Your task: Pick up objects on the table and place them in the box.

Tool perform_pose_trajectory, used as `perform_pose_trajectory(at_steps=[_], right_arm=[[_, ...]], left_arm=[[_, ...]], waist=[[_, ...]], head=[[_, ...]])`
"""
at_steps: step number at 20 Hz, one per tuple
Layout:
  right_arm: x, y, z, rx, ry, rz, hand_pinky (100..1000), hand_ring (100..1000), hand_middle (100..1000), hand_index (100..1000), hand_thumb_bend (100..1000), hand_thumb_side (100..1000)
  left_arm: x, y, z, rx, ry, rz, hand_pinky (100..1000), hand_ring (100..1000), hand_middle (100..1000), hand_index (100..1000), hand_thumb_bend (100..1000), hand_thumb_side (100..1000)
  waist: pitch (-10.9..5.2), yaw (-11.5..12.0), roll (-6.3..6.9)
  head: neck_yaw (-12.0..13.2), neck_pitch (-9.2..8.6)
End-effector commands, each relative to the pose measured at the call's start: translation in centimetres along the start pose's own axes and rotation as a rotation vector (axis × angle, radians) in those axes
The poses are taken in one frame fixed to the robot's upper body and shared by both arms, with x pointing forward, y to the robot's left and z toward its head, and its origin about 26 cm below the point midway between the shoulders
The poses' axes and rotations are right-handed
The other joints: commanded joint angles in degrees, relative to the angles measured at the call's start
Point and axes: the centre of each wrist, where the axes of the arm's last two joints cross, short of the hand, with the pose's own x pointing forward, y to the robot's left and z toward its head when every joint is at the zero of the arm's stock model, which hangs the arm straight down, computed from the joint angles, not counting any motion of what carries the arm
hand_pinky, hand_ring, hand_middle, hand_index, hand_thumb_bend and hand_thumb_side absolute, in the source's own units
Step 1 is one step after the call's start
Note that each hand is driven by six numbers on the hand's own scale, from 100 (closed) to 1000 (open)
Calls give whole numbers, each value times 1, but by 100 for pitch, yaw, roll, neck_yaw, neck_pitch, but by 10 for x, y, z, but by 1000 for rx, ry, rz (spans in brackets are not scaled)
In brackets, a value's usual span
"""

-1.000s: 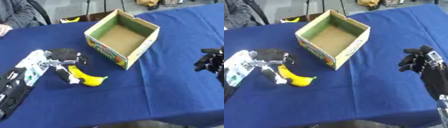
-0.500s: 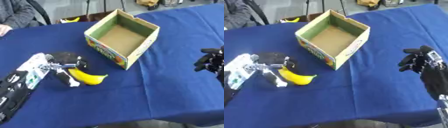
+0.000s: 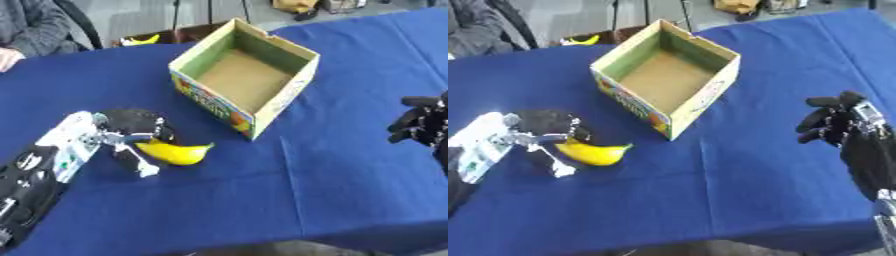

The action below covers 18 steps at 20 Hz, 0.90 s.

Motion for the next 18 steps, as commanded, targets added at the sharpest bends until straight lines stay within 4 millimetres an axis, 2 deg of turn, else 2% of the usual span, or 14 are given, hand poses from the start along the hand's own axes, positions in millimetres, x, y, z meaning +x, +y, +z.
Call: perform_pose_trajectory(at_steps=[1,6,12,18], right_arm=[[6,-4,-3,4,-20,14,555,596,522,762,100,1000],[6,-5,-2,2,-20,15,555,596,522,762,100,1000],[6,-5,-1,2,-16,15,555,596,522,762,100,1000],[6,-5,-2,10,-14,19,555,596,522,762,100,1000]], left_arm=[[-5,4,8,-133,-99,-91,509,512,534,688,100,282],[-10,20,22,-83,-69,-103,492,488,511,653,100,244],[-20,62,55,15,-1,-153,499,496,513,651,100,244],[-25,86,67,48,24,-182,509,501,515,648,100,233]], waist=[[-66,13,-32],[-79,20,-35],[-112,12,-22],[-121,-59,0]], head=[[-18,30],[-31,30],[-36,30],[6,30]])
